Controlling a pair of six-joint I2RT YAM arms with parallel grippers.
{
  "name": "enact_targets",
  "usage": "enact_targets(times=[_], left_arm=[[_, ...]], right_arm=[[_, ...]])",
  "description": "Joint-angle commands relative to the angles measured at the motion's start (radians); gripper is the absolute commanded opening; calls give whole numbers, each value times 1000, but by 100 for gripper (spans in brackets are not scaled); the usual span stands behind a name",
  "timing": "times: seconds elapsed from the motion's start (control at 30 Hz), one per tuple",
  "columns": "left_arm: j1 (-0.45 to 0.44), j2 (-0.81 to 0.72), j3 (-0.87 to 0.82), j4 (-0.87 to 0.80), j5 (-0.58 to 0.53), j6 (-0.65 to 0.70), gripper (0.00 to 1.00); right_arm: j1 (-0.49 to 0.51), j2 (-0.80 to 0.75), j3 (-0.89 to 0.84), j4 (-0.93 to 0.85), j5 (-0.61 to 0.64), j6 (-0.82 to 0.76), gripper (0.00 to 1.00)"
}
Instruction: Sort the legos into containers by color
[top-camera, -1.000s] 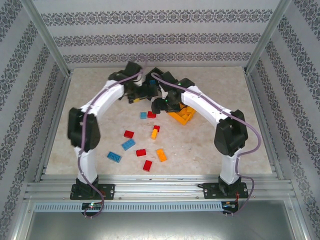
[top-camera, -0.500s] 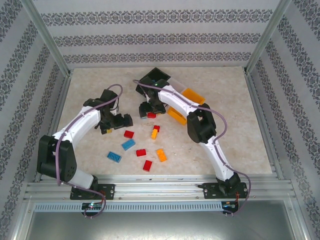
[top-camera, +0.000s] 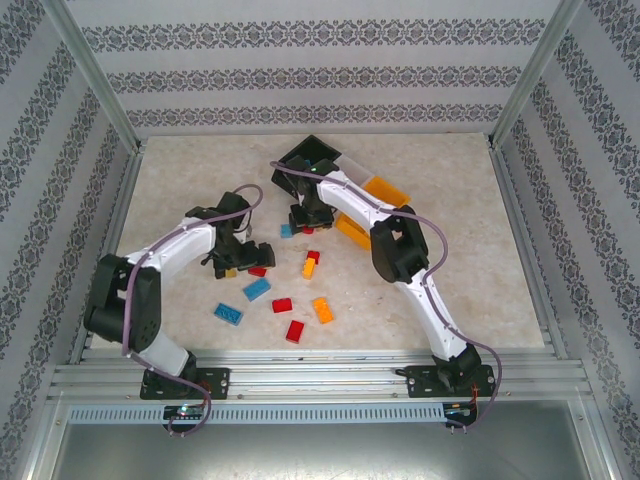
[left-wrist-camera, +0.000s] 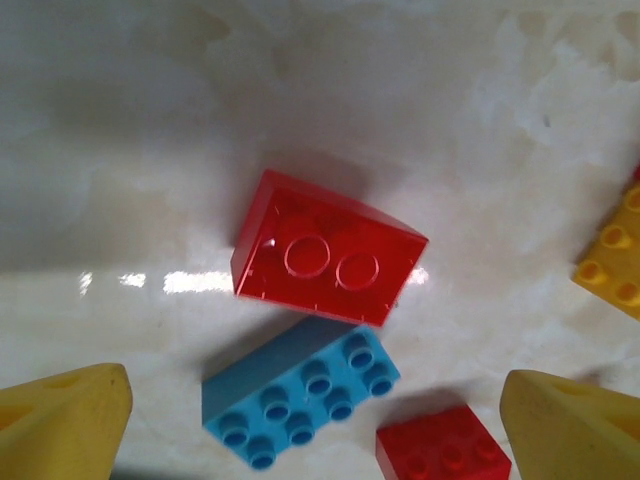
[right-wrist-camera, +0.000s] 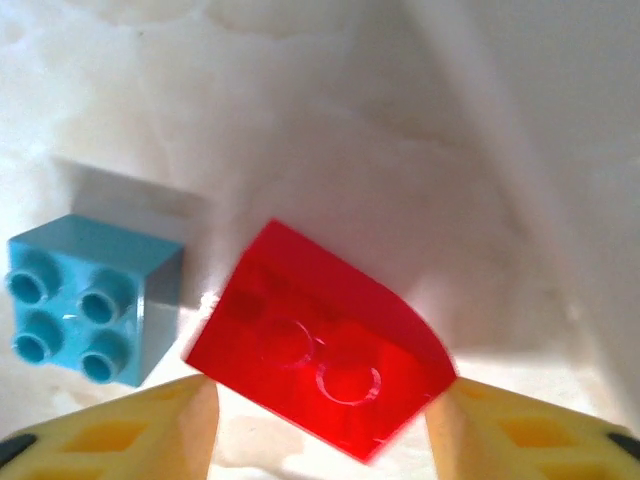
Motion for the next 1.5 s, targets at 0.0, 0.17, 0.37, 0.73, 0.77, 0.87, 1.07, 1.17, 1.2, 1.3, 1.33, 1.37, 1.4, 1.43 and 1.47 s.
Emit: enact_targets(times=[0.0,0.17,0.37,0.73,0.77,0.87,1.07,1.17,1.2,1.3,1.33,1.37,1.4,1.43,1.47], left_arm=[[-8,57,20,53,-5,21,91],[-8,121,36,81,-6,32,88],[-8,184,75,106,-4,47,78],[-8,284,142,103,-3,70,52],[-8,283,147,98,-1,70,47],[-8,274,158,72,0,70,41],[-3,186,190,9,-9,55,39],[1,156,225,-25,-14,50,39],[4,147,237,-34,-15,49,39],[6,127,276,-66,-25,52,39],[7,120,287,-74,-27,54,39],[8,115,295,-82,-30,56,39],[9,109,300,-87,-31,57,39],[13,104,302,-92,-31,57,39],[16,98,302,-95,-30,57,39]], right_arm=[[-11,0,-15,9,25,9,49],[-14,-22,-34,28,23,-5,41],[-20,-89,-88,59,16,-15,39],[-45,-81,-84,79,-19,36,67],[-51,-71,-72,80,-24,51,67],[-65,-42,-43,92,-44,93,68],[-76,13,18,116,-83,182,68],[-71,50,56,98,-89,215,68],[-70,59,70,90,-85,221,67],[-59,87,95,74,-80,226,67],[-54,94,101,74,-78,225,67],[-51,103,109,72,-80,224,67],[-50,112,119,65,-86,225,67],[-48,124,134,52,-93,224,67],[-45,135,150,36,-94,222,66]])
